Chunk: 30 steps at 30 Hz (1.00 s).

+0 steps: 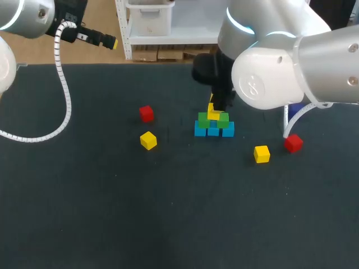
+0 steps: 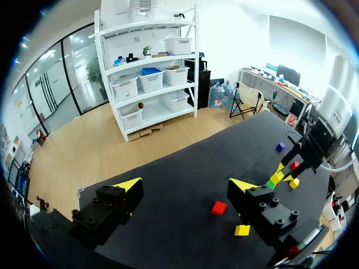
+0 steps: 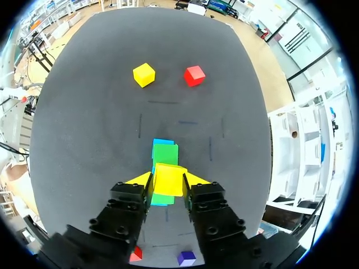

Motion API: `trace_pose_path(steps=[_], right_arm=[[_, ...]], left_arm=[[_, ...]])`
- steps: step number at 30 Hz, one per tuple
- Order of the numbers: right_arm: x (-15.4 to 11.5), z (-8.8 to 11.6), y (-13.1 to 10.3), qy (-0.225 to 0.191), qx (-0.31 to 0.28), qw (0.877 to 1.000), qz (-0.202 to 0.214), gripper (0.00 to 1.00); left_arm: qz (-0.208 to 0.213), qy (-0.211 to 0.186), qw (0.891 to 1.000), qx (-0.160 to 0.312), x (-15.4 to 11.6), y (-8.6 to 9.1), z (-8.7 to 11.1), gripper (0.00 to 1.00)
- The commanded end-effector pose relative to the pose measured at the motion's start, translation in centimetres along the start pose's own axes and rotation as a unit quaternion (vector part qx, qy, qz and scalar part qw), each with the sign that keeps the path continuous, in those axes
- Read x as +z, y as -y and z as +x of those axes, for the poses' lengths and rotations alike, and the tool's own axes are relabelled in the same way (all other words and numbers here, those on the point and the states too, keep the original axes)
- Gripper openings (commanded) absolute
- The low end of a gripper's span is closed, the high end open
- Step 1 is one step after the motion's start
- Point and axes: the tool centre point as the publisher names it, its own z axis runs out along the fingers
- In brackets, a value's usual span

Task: Place the blue cubes, place green cubes on the blue cubes, place the yellow cubes on the green cubes, then place the red cubes on the yellow cubes, and place purple cube on the red cubes.

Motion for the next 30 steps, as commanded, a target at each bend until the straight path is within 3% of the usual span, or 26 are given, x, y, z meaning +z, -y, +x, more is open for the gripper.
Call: trace_pose_path(steps=[1, 13, 18, 30], right_arm=[[-0.05, 0.05, -0.13, 0.001, -0.002, 1.0, 0.001, 0.31], [-0.08, 0.04, -0.27, 0.003, -0.007, 1.0, 0.0, 0.32], [-0.11, 0.01, -0.4, 0.003, -0.012, 1.0, 0.0, 0.2], [-0.3, 0.02, -0.57, 0.004, -0.012, 1.0, -0.001, 0.15]], left_arm=[[0.0, 0.0, 1.0, 0.0, 0.1, -0.02, -0.04, 1.0], [0.0, 0.0, 1.0, 0.0, 0.1, -0.02, -0.04, 1.0], [0.0, 0.0, 1.0, 0.0, 0.1, -0.02, -0.04, 1.0], [0.0, 0.0, 1.0, 0.0, 0.1, -0.02, -0.04, 1.0]])
